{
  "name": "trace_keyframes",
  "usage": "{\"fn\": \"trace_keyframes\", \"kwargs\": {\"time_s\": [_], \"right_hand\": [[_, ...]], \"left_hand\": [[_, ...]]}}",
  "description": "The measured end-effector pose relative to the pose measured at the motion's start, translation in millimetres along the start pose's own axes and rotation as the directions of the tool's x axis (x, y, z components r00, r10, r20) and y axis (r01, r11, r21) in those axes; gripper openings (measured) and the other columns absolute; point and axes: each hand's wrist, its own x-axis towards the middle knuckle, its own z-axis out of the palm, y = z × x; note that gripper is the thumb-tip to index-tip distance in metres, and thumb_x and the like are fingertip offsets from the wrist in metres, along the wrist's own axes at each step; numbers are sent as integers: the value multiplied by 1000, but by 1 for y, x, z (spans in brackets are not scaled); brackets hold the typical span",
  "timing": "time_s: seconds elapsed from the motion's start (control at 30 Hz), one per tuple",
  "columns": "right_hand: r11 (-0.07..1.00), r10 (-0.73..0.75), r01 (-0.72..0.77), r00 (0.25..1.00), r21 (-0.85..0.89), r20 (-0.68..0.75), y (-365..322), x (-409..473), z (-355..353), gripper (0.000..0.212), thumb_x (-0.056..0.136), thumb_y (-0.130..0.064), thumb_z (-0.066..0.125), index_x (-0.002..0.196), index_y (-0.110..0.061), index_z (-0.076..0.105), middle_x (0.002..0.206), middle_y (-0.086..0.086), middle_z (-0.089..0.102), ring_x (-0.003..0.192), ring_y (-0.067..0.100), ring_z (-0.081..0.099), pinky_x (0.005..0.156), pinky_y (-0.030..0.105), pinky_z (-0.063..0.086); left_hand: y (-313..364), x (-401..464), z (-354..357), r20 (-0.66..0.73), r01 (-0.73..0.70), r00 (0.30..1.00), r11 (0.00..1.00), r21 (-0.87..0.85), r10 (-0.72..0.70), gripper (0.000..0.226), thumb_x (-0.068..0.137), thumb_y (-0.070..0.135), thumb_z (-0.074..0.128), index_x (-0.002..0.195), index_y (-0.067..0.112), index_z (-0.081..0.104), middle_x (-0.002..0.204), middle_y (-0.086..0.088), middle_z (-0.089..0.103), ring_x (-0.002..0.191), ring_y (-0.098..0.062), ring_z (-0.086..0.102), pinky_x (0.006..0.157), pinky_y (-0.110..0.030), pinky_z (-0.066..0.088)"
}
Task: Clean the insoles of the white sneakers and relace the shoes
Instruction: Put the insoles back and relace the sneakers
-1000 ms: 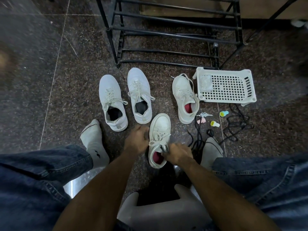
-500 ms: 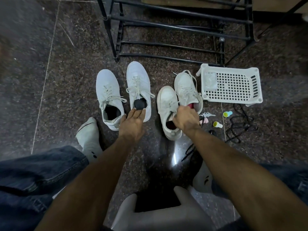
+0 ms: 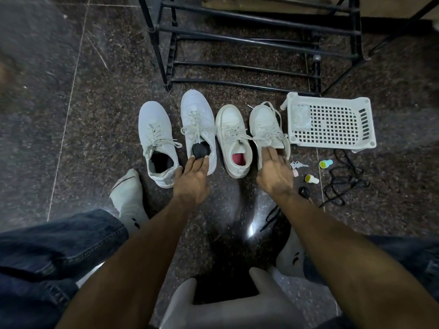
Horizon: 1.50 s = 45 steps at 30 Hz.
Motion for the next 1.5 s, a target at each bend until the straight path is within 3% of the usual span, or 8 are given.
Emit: {"fn": "trace_keyframes", "kwargs": {"time_s": [0.17, 0.4, 0.57, 0.83, 1.03, 1.2, 1.37, 1.5], "right_hand": [[983, 101, -104, 994, 149, 26, -1, -12, 8, 84, 73, -10, 69, 143, -16, 24, 139, 12, 34, 119, 35, 50, 102, 49, 40], [984, 93, -115, 982, 133, 164, -8, -43, 8, 47, 84, -18, 57, 127, -21, 39, 108, 14, 68, 98, 32, 65, 88, 40, 48], [987, -23, -10, 980, 163, 196, -38, -99, 29, 25, 86, -21, 55, 111, -16, 53, 111, 9, 65, 101, 34, 63, 81, 36, 47], [958, -190, 67, 877, 279, 442, -62, -132, 46, 27, 87, -24, 54, 109, -12, 63, 116, 18, 61, 108, 38, 58, 86, 38, 47], [900, -199, -99, 773, 424, 603, -40, -121, 36, 15, 74, -11, 63, 81, -5, 74, 79, 15, 73, 79, 28, 71, 73, 35, 58], [963, 95, -214, 843, 167, 530, -15, -117, 28, 55, 75, -61, 58, 89, -9, 69, 85, 10, 74, 77, 25, 71, 75, 34, 58], [954, 113, -241, 837, 176, 536, -12, -122, 40, 52, 77, -55, 66, 107, -13, 67, 105, 7, 70, 95, 27, 68, 80, 30, 54], [982, 38, -136, 824, 133, 565, -10, -122, 38, 44, 76, -44, 66, 110, -15, 66, 115, 10, 67, 105, 27, 64, 84, 31, 50]], "left_hand": [[3, -6, -3, 17, 18, 1000, 999, -45, -17, 70, 94, 26, 48, 155, 17, 15, 161, 1, 16, 149, -22, 6, 117, -49, 18], [11, -25, 10, -21, 29, 999, 993, -115, -31, 62, 90, 23, 52, 148, 19, 32, 162, -3, 10, 148, -24, 14, 117, -49, 21], [23, -41, 22, -55, 68, 994, 936, -347, -93, 53, 82, 18, 59, 135, 22, 54, 147, -4, 39, 133, -27, 41, 105, -46, 40], [27, -68, 34, 237, 266, 959, 772, -578, -153, 20, 88, 10, 60, 100, 0, 72, 111, -16, 70, 104, -27, 64, 91, -33, 48], [36, -74, 27, 321, 260, 945, 751, -607, -67, 15, 86, 12, 61, 71, 10, 63, 89, -14, 69, 83, -20, 60, 78, -26, 46], [47, -71, 38, 372, 275, 927, 756, -594, -45, 29, 75, 23, 72, 102, 12, 72, 94, -10, 73, 88, -23, 68, 83, -39, 54], [62, -79, 41, 276, 209, 955, 908, -362, -109, 59, 81, 37, 66, 138, 35, 47, 122, -9, 65, 110, -33, 61, 93, -39, 50], [62, -75, 33, 329, 183, 940, 944, -273, -87, 49, 79, 32, 68, 127, 24, 61, 125, -9, 64, 111, -29, 61, 93, -34, 49]]}}
